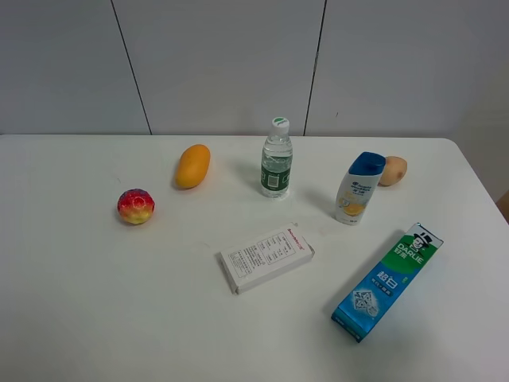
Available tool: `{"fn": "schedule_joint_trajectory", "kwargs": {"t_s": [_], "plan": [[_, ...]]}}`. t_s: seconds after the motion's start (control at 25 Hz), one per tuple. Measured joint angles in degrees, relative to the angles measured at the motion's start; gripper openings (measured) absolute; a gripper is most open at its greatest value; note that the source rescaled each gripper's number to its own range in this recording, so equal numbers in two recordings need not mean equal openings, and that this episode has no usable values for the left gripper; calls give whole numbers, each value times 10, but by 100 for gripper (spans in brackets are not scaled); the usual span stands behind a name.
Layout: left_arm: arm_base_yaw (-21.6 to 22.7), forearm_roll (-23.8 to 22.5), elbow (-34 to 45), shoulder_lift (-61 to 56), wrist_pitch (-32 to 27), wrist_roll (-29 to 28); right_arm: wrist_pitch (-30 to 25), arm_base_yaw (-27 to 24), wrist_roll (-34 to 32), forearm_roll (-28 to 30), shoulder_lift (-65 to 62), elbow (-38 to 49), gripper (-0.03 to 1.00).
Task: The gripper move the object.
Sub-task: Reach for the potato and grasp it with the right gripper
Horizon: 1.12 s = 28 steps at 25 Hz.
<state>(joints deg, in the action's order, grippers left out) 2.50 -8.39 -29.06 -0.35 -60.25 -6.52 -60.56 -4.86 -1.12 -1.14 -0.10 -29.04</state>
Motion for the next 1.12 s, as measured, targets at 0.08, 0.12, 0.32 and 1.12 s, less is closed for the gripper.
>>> {"fn": "schedule_joint_trajectory", "kwargs": {"t_s": [0.08, 0.12, 0.32, 1.12], "plan": [[0, 0, 0, 0, 0, 0, -5, 0, -4, 1, 1, -7, 100], [0, 0, 0, 0, 0, 0, -11, 0, -4, 4, 8, -17, 100], [0, 0, 0, 0, 0, 0, -13, 0, -17, 55, 135, -137, 100], [0, 0, 0, 0, 0, 0, -67, 0, -178, 39, 818, -617, 100]]}}
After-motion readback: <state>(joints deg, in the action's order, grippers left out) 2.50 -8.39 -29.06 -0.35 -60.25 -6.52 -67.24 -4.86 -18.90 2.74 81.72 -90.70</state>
